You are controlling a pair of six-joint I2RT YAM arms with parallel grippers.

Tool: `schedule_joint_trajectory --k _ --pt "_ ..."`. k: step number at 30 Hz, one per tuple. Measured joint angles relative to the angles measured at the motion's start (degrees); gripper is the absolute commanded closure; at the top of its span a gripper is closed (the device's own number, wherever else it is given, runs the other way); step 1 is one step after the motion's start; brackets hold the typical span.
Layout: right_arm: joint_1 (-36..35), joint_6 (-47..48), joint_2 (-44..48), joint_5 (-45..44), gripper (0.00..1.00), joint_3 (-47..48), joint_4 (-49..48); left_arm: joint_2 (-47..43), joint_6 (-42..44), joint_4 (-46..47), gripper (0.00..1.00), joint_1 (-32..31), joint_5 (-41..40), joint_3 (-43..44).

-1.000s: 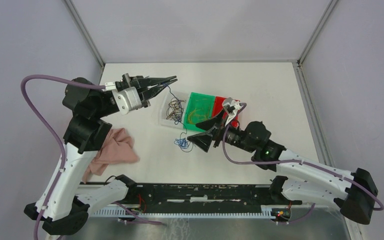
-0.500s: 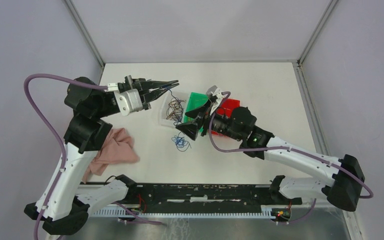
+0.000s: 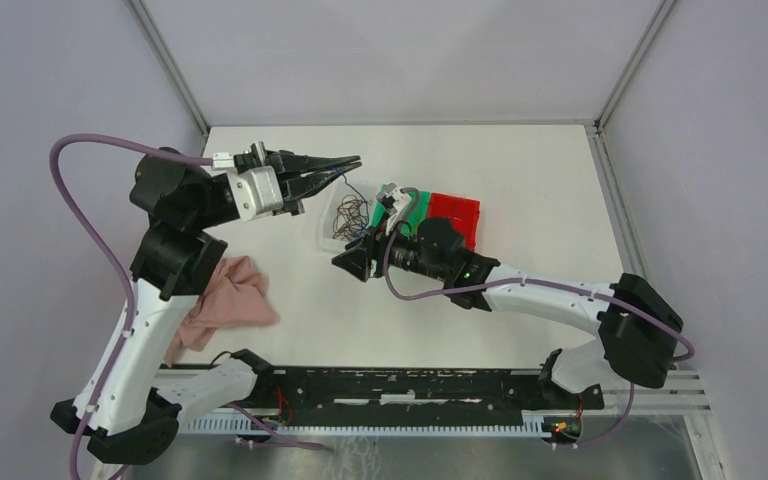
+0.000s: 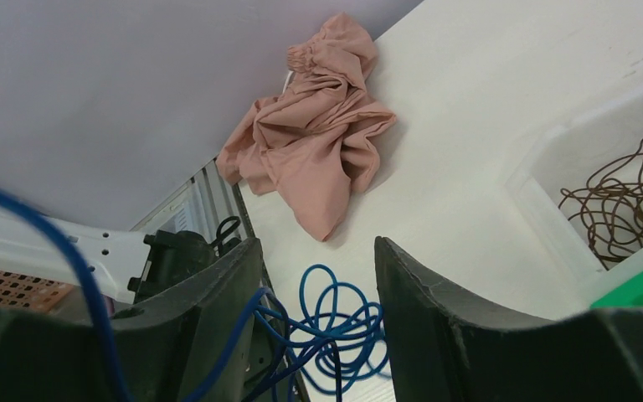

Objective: Untangle the cables

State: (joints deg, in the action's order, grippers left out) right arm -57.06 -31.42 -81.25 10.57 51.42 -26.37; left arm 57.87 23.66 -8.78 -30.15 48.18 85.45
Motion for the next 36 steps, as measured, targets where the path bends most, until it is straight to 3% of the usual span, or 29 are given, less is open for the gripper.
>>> schedule_joint_trajectory --k 8,18,36 --pt "-0.22 -4.17 -4.15 0.09 0.43 -1.01 -4.35 1.18 -2.67 1.81 0.97 0.00 -0.02 3.48" --pt "-0.22 -9.77 -9.49 -1.57 0.57 -14.34 -13.03 4.68 -2.78 3.63 0.97 0.00 -0.26 12.37" --pt "-0.22 -16.26 -17.42 -7.19 0.61 -28.15 -26.51 8.22 -0.57 9.38 0.97 0.00 -6.29 24.46"
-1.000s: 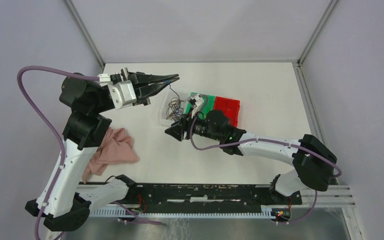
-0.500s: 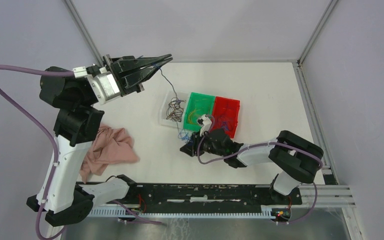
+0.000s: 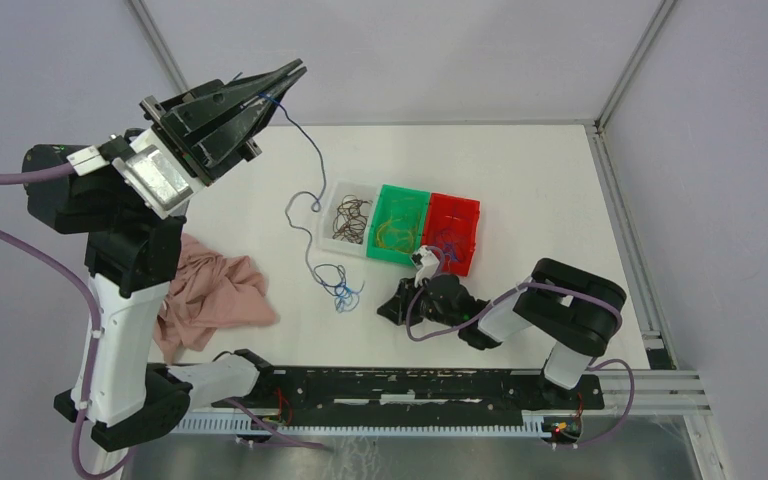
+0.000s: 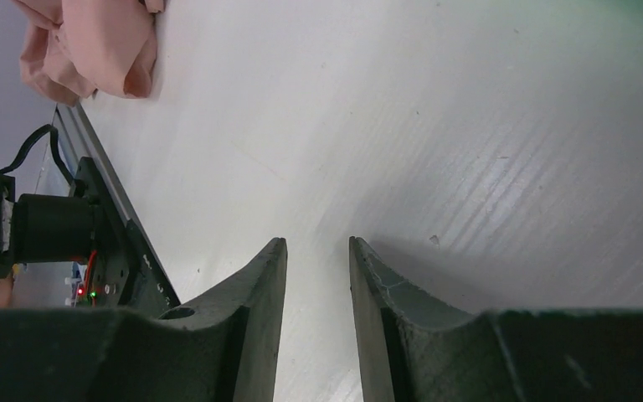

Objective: Untangle the cables

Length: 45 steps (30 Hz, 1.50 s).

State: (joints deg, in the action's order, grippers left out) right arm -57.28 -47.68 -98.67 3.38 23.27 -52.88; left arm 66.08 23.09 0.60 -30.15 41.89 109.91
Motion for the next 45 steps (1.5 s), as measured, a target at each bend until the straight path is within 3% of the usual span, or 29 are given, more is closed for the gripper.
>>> schedule_joint_trajectory --k 4,10,17,23,32,38,45 --pt "0.00 -0.09 -0.63 -0.68 0.58 -0.63 -0.70 1.77 2.08 1.46 0.97 0.00 -2.47 3.67" --pt "-0.04 -0.28 -0.22 -0.24 0.30 -2.64 -4.87 3.23 3.67 1.53 0.97 0.00 -4.13 6.73" --pt "-2.10 5.99 15.52 4.90 0.15 0.72 5.86 0.17 5.22 0.46 0.97 0.00 -3.82 0.26" --pt "-3.39 13.81 25.86 12.92 0.13 8.66 11.45 -0.09 5.55 -1.01 0.97 0.00 -3.39 -0.92" --pt "-3.65 19.02 22.51 19.67 0.17 14.60 18.12 0.20 5.53 -1.27 0.97 0.00 -2.47 -0.66" --pt "-4.13 21.24 21.03 15.85 0.21 16.02 21.18 0.87 5.51 -1.31 0.97 0.00 -2.29 0.20" --pt "-4.26 24.24 21.00 4.79 0.19 16.02 26.36 0.92 5.49 -1.25 0.97 0.00 -1.84 0.42"
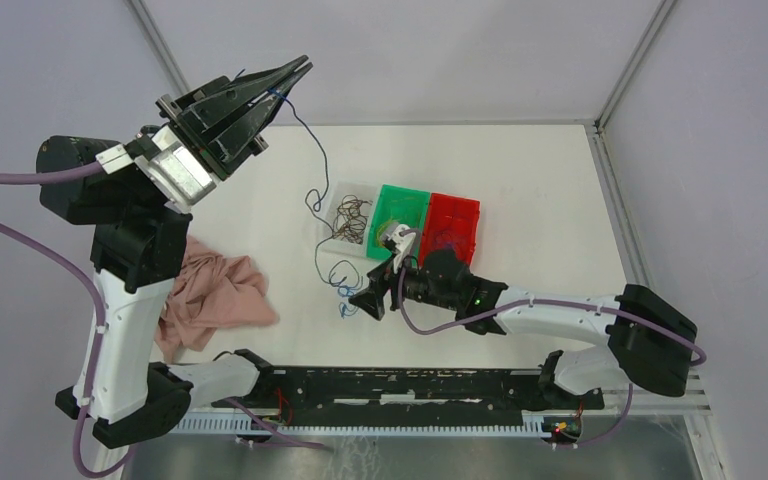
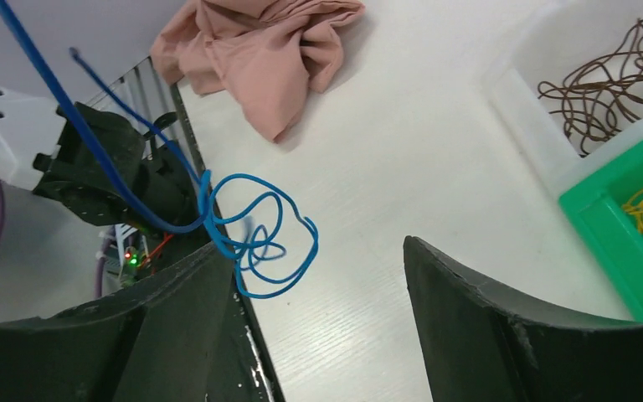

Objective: Untangle the cables

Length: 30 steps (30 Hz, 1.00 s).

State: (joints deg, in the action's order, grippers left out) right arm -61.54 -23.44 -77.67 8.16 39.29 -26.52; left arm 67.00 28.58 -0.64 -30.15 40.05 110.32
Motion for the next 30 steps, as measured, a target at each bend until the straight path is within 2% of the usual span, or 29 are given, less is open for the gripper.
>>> schedule_joint_trajectory --k 5,8,10,15,17,22,30 --pt "-1.44 0.87 -2.75 -3.10 0.20 1.29 0.07 0.20 -0.02 0.17 0.97 0.00 0.59 0.48" --pt "-3.15 0.79 -6.56 -3.02 0.28 3.17 -1.27 0.35 -0.02 0.33 0.97 0.00 0.57 1.09" --pt "-4.09 0.28 -8.96 -2.62 0.40 3.78 -3.21 0.42 -0.02 0.37 0.97 0.00 0.57 1.51" --pt "-4.81 -1.64 -11.69 -2.89 0.82 3.80 -6.86 0.42 -0.02 0.42 0.97 0.00 0.57 2.29" --pt "-4.81 -2.25 -11.76 -3.45 0.93 3.80 -8.07 0.42 -0.02 0.42 0.97 0.00 0.55 2.69" --pt "-4.79 -2.89 -10.93 -6.36 0.97 2.19 -10.82 0.61 0.04 0.42 0.97 0.00 0.48 4.35" --pt "-4.79 -4.22 -9.88 -10.75 0.99 -7.89 -13.33 1.33 3.74 2.73 0.97 0.00 -4.11 7.41"
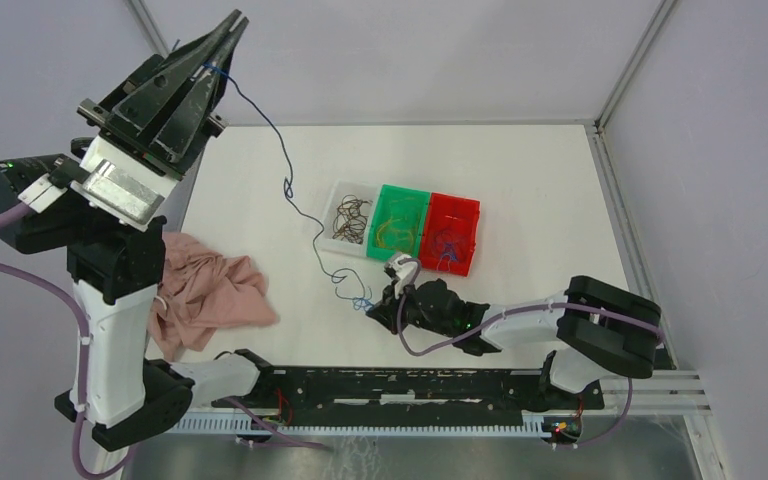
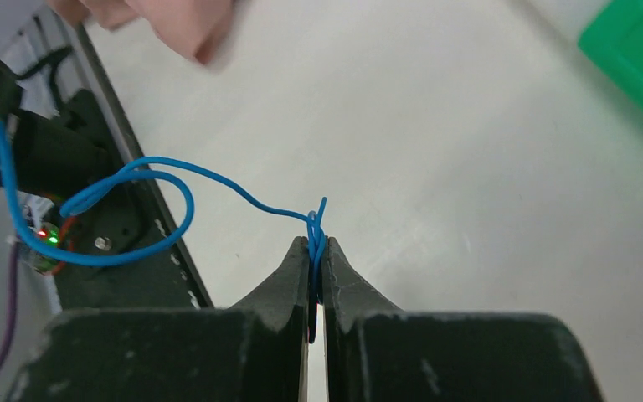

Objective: Untangle the cables

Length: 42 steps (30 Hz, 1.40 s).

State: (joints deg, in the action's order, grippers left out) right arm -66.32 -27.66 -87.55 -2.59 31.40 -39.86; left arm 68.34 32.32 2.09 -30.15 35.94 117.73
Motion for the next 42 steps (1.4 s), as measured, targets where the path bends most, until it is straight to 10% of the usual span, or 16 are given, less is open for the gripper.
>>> schedule_joint_trajectory --k 17,23,31,42 --pt "0.00 -5.81 -2.10 -6.93 1.00 -15.23 -7.63 13.11 14.56 15.85 0.97 0.00 -12.33 24.06" --pt "0.00 -5.53 7.41 -8.07 1.00 -12.92 4.31 2.95 14.97 9.99 0.97 0.00 -10.43 7.82" --pt "2.64 -0.68 22.88 -13.94 1.00 15.67 37.51 -8.15 14.97 -7.08 0.97 0.00 -4.81 -15.80" --pt "17.49 10.32 17.70 -19.58 1.00 34.42 67.67 -12.39 13.90 -18.91 0.97 0.00 0.79 -32.33"
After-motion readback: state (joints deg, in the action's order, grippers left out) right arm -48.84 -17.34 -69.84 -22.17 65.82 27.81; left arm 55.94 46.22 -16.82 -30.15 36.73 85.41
